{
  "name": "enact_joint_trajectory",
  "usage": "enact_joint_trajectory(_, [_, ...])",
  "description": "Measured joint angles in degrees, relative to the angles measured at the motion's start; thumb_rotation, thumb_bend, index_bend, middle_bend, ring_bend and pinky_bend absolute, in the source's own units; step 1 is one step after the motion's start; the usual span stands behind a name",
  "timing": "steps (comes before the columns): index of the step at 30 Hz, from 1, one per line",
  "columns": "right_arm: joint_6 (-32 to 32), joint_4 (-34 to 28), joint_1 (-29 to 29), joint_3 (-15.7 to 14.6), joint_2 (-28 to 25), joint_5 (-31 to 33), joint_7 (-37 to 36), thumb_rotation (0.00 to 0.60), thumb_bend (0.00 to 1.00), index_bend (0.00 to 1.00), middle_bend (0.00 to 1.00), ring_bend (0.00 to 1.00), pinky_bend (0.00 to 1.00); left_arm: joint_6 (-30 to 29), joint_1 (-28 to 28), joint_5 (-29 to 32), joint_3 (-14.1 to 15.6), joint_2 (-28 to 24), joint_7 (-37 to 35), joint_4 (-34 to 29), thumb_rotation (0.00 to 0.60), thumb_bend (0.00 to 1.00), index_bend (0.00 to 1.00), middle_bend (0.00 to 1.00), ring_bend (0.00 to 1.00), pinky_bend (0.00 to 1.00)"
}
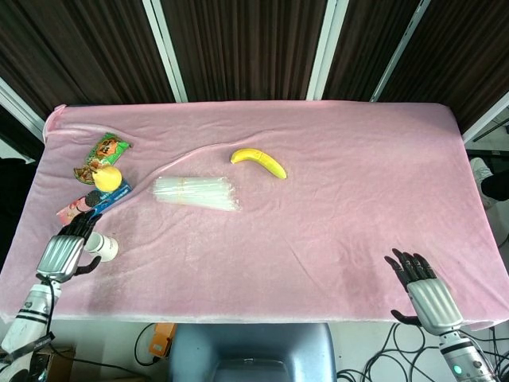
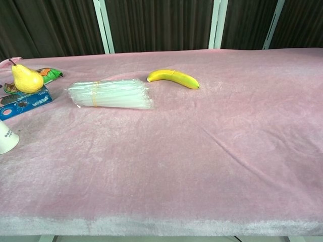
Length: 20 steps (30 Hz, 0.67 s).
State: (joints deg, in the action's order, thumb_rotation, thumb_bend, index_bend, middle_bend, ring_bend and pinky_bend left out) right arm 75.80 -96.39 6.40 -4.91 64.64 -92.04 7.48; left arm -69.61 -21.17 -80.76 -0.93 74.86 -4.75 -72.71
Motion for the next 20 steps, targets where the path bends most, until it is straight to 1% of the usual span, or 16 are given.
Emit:
enact_joint_trajectory(3, [-0.19, -0.07, 0.00, 0.12, -0.10, 0.58, 0.05, 0.600, 0.25, 0.00, 0.00, 0.00, 0.00, -6.57, 2.82, -2.28, 0.69, -0.85, -0.49, -1.75, 0.600, 0.33, 0.00, 0.00, 0.00, 0.13])
enact_joint_trajectory(5, [-0.32, -0.29, 0.00, 0.25, -0.18, 0.98, 0.23, 0.600, 0.25, 0.00, 0.00, 0.00, 0.00, -12.51, 5.65, -4.71, 1.72, -1.04, -1.18, -2.39, 0.600, 0.32, 0.00, 0.00, 0.00, 0.11])
enact_joint_trajectory(6, [-0.35, -0.31, 0.01, 0.26, -0.19, 0.99, 0.30, 0.600, 0.25, 0.00, 0.00, 0.00, 0.00, -15.88, 7.51, -6.32, 2.51, -1.03, -1.48, -2.45, 0.600, 0.32, 0.00, 0.00, 0.00, 0.10])
enact_joint_trajectory(9, [-0.33, -0.28, 0.06, 0.12, -0.07, 0.46, 0.18, 0.600, 0.25, 0.00, 0.00, 0.00, 0.00, -21.90, 12.01, -10.79, 4.71, -0.94, -1.24, -2.39, 0.600, 0.32, 0.00, 0.00, 0.00, 0.10])
enact_joint_trajectory(12, [-0.14, -0.24, 0.03, -0.20, 0.08, -0.34, 0.19, 0.600, 0.25, 0.00, 0.00, 0.00, 0.00, -22.73, 13.18, -12.54, 5.36, -0.84, -0.70, -2.40, 0.600, 0.32, 0.00, 0.00, 0.00, 0.10])
enact_joint_trajectory(16, [0.60, -0.17, -0.26, -0.30, 0.06, -0.70, 0.16, 0.600, 0.25, 0.00, 0.00, 0.00, 0.00, -20.37, 13.05, -12.30, 5.75, -0.84, -0.35, -2.64, 0.600, 0.32, 0.00, 0.00, 0.00, 0.10])
enact_joint_trajectory(20, [0.70, -0.06, -0.31, -0.16, 0.05, -0.52, 0.00, 0.600, 0.25, 0.00, 0.00, 0.00, 0.00, -19.67, 12.94, -12.52, 5.54, -0.98, -0.47, -2.76, 0.600, 0.32, 0.00, 0.01, 0.00, 0.10])
